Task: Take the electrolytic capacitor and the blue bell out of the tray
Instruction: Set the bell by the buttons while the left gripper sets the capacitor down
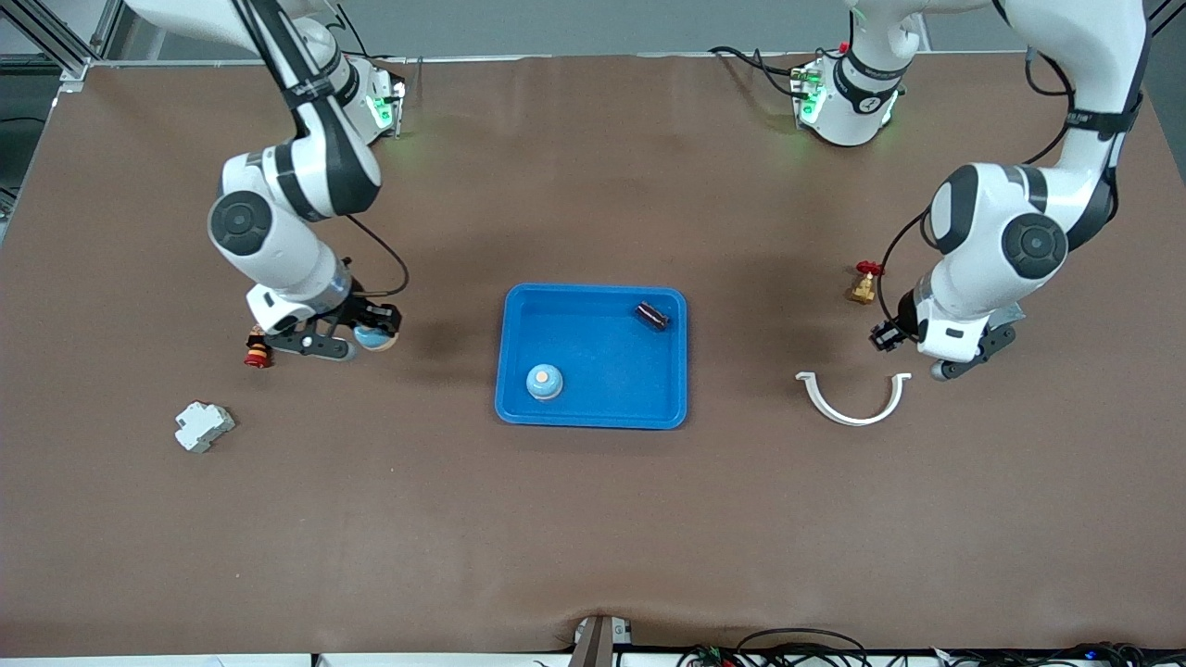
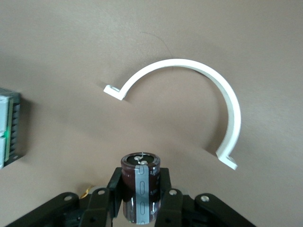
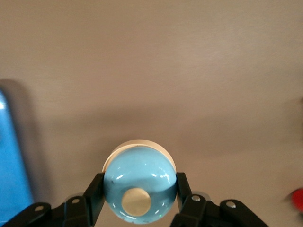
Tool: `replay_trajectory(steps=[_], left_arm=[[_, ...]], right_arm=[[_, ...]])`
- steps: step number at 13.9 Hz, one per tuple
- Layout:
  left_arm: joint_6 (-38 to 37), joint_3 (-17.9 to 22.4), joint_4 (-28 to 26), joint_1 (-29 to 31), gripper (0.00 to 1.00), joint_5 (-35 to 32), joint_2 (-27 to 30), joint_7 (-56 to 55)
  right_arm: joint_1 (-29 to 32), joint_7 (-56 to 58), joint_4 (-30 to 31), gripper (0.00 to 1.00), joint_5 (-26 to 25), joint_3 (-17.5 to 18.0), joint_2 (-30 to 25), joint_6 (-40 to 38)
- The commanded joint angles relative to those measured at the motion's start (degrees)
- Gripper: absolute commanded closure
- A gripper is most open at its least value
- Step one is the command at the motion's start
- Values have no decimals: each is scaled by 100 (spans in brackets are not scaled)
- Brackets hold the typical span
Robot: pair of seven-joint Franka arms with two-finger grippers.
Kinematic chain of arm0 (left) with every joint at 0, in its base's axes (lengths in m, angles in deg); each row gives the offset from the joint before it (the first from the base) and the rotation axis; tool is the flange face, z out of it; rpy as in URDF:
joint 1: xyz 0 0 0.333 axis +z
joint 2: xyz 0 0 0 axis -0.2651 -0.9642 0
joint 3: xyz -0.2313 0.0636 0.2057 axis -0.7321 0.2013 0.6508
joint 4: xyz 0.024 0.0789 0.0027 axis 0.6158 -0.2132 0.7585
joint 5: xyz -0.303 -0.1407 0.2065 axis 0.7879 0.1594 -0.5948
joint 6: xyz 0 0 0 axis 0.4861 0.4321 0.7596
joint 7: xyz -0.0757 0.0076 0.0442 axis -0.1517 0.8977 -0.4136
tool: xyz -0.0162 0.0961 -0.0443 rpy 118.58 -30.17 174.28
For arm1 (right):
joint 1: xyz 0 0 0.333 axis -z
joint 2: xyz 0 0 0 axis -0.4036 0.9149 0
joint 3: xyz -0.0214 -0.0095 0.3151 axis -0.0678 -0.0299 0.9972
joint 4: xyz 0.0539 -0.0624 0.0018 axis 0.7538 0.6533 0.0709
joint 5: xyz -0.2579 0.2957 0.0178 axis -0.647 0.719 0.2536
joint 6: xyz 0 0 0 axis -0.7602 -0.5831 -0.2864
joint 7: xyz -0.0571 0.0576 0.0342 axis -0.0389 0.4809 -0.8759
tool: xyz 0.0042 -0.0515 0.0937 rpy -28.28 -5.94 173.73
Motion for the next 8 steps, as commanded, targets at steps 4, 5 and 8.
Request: replay_trajectory(steps=[4, 5, 8], left_arm=[[357, -31, 509, 30, 100, -298, -983, 119], [357, -31, 588, 30, 100, -298, -1097, 119], [366, -31, 668, 3, 100, -298, -1221, 102]], right_arm=[[786, 1502, 750, 100, 75, 85, -238, 539], [908, 1703, 820, 100, 75, 85, -229, 617], [1304, 2223, 917, 100, 75, 103, -168, 759]])
